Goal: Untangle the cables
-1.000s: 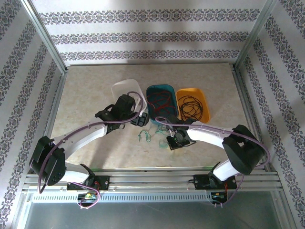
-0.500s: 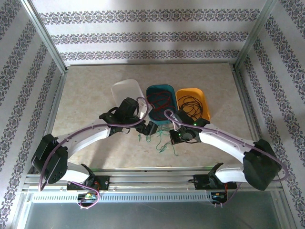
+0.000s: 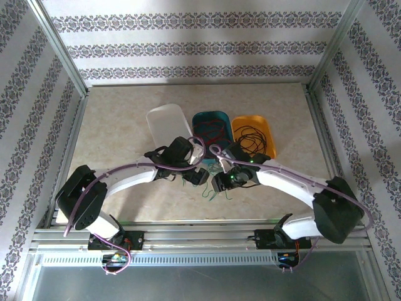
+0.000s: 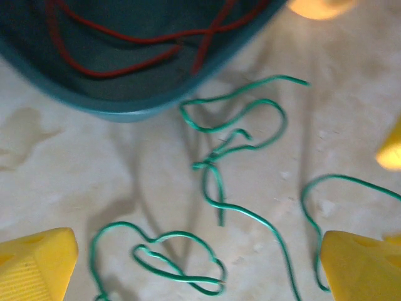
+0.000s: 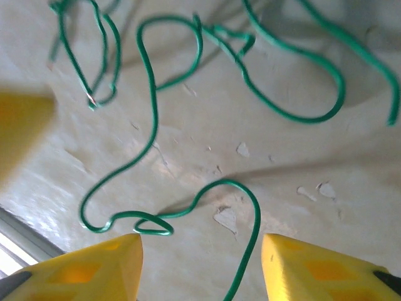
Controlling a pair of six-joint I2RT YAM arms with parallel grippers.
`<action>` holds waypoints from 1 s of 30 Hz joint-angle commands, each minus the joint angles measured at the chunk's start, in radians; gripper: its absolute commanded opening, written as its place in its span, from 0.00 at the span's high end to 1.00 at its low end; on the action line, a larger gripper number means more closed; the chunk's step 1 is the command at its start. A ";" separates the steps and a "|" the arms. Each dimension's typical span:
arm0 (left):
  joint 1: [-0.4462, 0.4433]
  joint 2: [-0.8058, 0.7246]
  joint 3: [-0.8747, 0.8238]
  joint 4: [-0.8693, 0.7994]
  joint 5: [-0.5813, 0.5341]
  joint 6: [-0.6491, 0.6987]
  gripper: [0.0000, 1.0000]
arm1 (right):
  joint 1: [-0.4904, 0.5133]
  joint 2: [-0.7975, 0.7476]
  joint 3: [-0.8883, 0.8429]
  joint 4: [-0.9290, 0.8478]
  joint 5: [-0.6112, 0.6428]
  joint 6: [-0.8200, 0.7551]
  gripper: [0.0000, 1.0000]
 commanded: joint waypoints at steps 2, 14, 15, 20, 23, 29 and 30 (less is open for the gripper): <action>-0.007 -0.066 -0.032 0.083 -0.192 -0.065 0.00 | 0.015 0.028 0.024 -0.079 0.104 -0.023 0.47; -0.007 -0.128 -0.030 0.108 -0.326 -0.098 0.01 | 0.013 0.035 0.026 -0.062 0.084 -0.009 1.00; -0.004 -0.135 -0.035 0.112 -0.385 -0.128 0.01 | 0.009 0.007 0.033 -0.061 0.087 -0.008 1.00; 0.014 -0.193 -0.073 0.083 -0.660 -0.329 0.01 | -0.022 -0.123 0.086 -0.056 0.075 -0.003 1.00; 0.016 -0.257 -0.105 0.017 -0.823 -0.457 0.01 | -0.043 -0.140 0.155 -0.045 0.107 -0.014 1.00; 0.018 -0.380 -0.135 -0.300 -1.128 -0.801 0.01 | -0.067 0.051 0.383 0.054 0.203 0.008 1.00; 0.018 -0.390 -0.133 -0.346 -1.146 -0.827 0.01 | -0.064 0.108 0.433 0.067 0.205 0.025 1.00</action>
